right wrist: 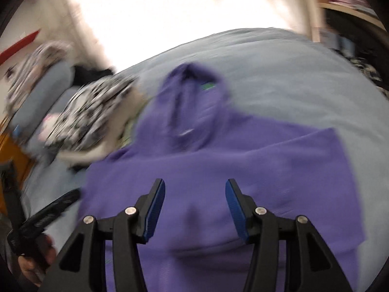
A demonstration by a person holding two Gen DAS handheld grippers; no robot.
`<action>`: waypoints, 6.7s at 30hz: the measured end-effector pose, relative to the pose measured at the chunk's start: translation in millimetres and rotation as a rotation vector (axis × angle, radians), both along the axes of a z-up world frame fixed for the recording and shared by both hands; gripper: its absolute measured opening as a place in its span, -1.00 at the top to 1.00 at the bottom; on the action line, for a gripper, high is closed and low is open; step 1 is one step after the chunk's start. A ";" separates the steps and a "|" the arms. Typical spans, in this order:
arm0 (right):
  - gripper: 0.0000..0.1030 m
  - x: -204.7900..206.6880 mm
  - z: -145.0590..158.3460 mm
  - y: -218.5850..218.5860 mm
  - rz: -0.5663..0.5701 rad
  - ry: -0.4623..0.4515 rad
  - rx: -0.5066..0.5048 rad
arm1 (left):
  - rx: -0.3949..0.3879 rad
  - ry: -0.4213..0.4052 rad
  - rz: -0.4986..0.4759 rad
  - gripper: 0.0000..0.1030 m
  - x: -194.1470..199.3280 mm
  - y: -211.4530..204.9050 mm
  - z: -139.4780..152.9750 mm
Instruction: Fold large clothes
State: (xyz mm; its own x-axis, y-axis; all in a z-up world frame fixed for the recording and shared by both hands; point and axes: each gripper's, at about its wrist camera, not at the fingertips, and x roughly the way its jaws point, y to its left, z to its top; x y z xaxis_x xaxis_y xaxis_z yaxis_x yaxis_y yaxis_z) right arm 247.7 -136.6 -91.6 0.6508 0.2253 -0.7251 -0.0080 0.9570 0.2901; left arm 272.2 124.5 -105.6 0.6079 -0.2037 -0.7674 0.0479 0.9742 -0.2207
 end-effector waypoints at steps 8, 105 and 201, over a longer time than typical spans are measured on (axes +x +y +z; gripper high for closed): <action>0.03 -23.6 -50.2 27.1 0.070 0.095 -0.245 | 0.124 0.059 -0.064 0.02 -31.5 -37.8 -48.0; -0.12 -295.2 24.3 -82.3 -0.100 0.082 -0.119 | 0.127 0.082 0.046 -0.30 -275.6 83.7 23.6; 0.19 -35.8 -22.4 -177.9 -0.227 0.129 0.191 | -0.271 0.144 0.098 -0.67 28.6 71.7 -13.5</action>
